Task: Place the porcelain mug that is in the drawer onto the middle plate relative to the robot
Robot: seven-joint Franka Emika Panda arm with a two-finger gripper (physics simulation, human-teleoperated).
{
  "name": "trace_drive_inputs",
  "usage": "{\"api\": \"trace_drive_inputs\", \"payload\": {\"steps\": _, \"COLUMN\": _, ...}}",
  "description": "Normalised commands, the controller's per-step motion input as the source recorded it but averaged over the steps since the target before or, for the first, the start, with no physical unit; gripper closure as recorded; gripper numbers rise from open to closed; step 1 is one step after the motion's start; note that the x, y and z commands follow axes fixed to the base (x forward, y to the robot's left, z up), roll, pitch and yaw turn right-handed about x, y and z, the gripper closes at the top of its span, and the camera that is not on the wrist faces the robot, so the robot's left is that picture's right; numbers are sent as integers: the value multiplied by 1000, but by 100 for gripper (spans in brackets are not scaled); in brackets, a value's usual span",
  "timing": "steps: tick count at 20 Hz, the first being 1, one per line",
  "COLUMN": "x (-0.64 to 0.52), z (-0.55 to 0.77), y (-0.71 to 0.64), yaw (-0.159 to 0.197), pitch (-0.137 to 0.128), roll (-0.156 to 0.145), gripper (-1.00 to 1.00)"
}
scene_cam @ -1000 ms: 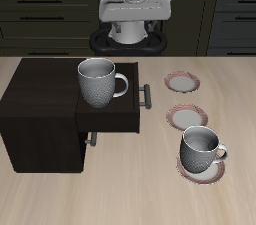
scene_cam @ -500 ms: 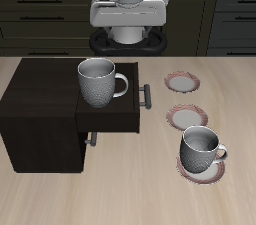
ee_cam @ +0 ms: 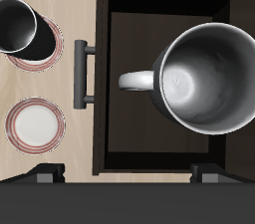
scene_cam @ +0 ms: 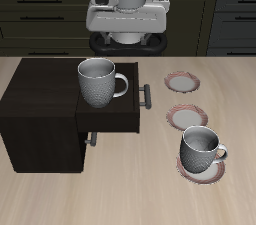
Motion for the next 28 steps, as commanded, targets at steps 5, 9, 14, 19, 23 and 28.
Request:
{"api": "trace_drive_inputs", "payload": {"steps": 5, "x": 247, "z": -86, "y": -220, "yaw": -1, "pitch": 10, "roll": -31, "gripper": -100}}
{"api": "trace_drive_inputs", "payload": {"steps": 9, "x": 120, "z": 32, "y": -107, "yaw": 30, "pitch": -7, "roll": -7, "gripper": -100}}
{"api": "trace_drive_inputs", "payload": {"steps": 14, "x": 130, "z": 53, "y": -100, "yaw": 22, "pitch": -14, "roll": -5, "gripper": -100}}
{"api": "trace_drive_inputs", "payload": {"steps": 19, "x": 154, "z": -107, "y": -95, "yaw": 23, "pitch": -4, "roll": -5, "gripper": -100}}
{"api": "trace_drive_inputs", "payload": {"steps": 23, "x": -35, "z": -230, "y": 60, "yaw": -22, "pitch": 28, "roll": 5, "gripper": -100}}
{"api": "trace_drive_inputs", "payload": {"steps": 28, "x": -41, "z": -260, "y": 27, "yaw": -20, "pitch": 19, "roll": 5, "gripper": -100}}
